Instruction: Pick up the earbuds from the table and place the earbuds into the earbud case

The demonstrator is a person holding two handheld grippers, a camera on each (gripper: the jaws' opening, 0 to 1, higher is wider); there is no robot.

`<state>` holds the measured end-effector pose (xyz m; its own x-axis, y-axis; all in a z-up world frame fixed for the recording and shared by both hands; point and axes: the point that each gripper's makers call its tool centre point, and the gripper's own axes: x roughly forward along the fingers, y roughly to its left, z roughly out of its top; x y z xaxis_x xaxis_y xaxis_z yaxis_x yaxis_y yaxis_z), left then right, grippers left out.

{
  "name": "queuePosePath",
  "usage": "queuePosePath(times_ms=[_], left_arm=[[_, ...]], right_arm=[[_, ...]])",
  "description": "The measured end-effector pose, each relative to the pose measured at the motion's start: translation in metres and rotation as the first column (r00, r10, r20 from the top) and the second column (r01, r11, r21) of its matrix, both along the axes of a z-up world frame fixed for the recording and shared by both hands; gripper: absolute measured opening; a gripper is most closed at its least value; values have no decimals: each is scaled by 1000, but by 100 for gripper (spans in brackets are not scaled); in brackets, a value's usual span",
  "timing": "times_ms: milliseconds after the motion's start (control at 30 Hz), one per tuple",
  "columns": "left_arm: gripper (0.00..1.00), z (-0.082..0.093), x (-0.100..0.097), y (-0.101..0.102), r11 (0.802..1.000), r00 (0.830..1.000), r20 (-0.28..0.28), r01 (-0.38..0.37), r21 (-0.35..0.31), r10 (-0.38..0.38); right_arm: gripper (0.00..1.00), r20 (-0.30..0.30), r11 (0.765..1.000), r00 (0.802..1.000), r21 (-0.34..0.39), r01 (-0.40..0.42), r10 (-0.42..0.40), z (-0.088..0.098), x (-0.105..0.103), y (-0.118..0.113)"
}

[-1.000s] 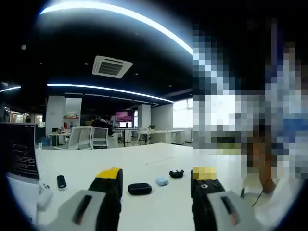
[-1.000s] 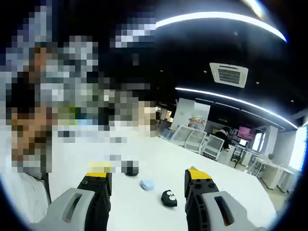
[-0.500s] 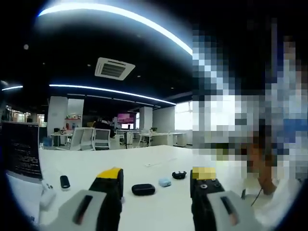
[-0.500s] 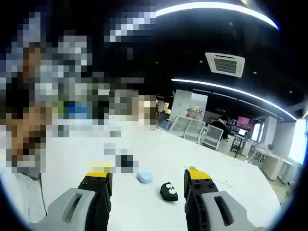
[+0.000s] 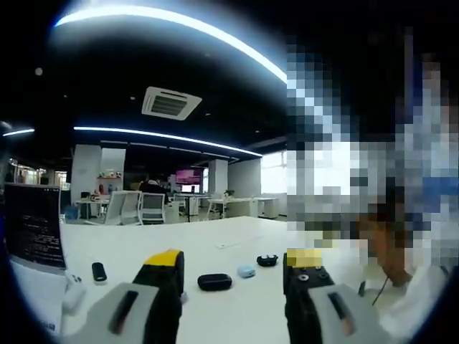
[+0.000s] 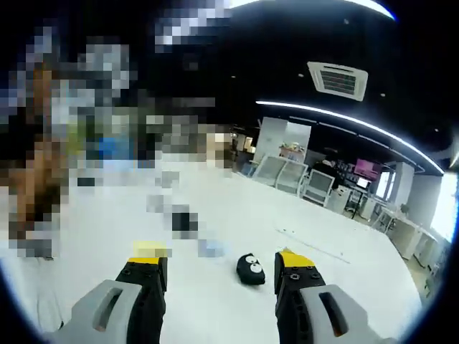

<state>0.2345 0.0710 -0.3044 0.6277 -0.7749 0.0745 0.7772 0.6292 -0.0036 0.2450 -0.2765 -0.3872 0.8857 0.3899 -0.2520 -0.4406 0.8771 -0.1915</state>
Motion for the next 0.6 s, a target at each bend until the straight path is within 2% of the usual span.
queuePosePath(times_ms=[200,433,600], left_arm=[[56,1,-2,0,1000,1000,1,8,-4,-8],[56,1,-2,2,1000,1000,1,5,-3,-5],[56,1,-3,5,1000,1000,1,3,-9,-3]], right_arm=[[59,-52,1000,998,15,18,-17,-22,14,-13],[59,-101,998,995,58,10,-4,-43,30,-12],[59,-127,998,992,60,13,-5,-50,38,-12]])
